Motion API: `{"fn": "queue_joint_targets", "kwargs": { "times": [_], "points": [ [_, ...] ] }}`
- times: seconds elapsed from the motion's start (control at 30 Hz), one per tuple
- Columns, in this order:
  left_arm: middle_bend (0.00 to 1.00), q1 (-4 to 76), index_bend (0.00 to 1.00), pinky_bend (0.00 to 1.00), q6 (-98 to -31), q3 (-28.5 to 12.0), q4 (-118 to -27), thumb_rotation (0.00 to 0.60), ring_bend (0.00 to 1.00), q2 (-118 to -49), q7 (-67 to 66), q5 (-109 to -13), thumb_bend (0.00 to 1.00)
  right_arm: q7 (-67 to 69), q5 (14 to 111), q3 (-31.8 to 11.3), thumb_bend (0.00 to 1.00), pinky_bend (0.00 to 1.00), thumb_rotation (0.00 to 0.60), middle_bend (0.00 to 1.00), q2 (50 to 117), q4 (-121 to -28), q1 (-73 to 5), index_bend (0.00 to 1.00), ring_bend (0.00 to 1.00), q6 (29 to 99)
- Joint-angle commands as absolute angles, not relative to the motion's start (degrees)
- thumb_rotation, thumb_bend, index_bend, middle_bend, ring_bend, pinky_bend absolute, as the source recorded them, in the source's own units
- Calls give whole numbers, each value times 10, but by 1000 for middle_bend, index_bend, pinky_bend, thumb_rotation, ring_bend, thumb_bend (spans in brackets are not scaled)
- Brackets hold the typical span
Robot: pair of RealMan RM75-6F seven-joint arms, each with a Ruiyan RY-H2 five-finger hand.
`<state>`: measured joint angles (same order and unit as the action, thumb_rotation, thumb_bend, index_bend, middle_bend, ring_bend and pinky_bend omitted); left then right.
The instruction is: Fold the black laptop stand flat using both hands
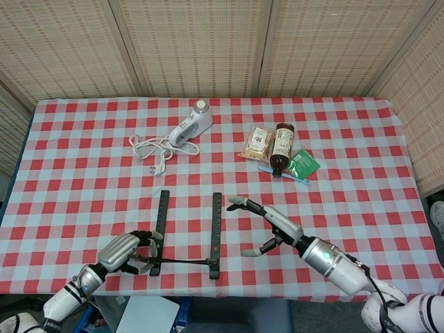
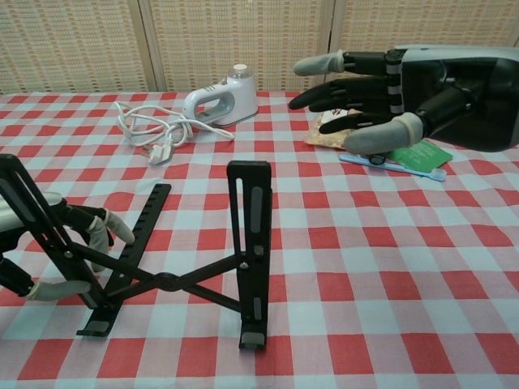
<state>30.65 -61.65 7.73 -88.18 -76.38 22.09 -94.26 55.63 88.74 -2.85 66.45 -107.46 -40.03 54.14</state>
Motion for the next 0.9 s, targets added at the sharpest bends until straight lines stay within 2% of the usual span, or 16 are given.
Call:
{"fn": "queue_joint_targets", "kwargs": {
  "times": [0.03,0.6,0.9],
  "points": [
    [236,308,500,271,-613,78,-883,600,250,-764,220,-943,337,557,887,-29,0,80,600,173,664,-1074,-400,85,45,541],
    [237,303,559,271,-626,77,-873,600,254,-771,227,-952,372,541,889,-24,0,80,600,173,662,-1078,-394,86,45,538],
    [237,301,474,271,-633,80,-864,600,248,-771,211,-962,376,536,888,-24,0,80,600,173,660,-1083,-391,86,45,539]
  ]
}}
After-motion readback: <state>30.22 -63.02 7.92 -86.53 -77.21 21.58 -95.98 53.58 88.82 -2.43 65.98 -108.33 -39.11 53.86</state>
